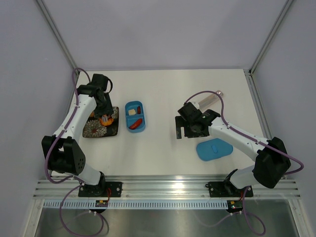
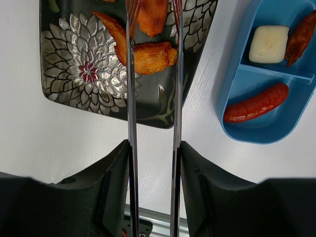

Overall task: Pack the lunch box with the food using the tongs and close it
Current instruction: Pick up the fake food from the plate.

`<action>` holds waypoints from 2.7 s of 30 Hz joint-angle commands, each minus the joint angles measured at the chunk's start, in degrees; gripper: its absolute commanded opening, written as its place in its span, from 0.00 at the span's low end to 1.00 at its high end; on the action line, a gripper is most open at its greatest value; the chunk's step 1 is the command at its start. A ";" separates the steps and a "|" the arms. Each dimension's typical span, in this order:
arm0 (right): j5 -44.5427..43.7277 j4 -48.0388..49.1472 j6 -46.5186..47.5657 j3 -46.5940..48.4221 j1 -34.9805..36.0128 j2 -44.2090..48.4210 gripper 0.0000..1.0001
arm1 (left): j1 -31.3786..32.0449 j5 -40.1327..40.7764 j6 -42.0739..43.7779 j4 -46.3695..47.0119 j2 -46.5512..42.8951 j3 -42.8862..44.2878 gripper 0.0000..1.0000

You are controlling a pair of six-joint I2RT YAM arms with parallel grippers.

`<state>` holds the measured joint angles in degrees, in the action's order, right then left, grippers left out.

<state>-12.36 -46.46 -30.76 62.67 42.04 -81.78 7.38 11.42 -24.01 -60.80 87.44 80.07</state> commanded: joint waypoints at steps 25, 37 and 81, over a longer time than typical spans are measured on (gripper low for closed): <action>0.06 -0.39 0.09 2.89 -0.12 -1.19 0.99 | -1.05 1.33 0.81 4.19 -0.52 -2.55 0.49; 0.32 -0.30 0.18 3.68 -0.12 -2.07 0.99 | -1.58 0.27 0.98 6.39 1.07 -4.92 0.49; 1.11 0.75 -1.58 1.31 -0.12 -0.40 0.99 | -1.75 -1.22 0.72 1.38 -6.84 -2.82 0.00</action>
<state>-12.29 -46.37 -31.14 64.27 42.04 -83.85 5.89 10.72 -23.75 -58.96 83.90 74.43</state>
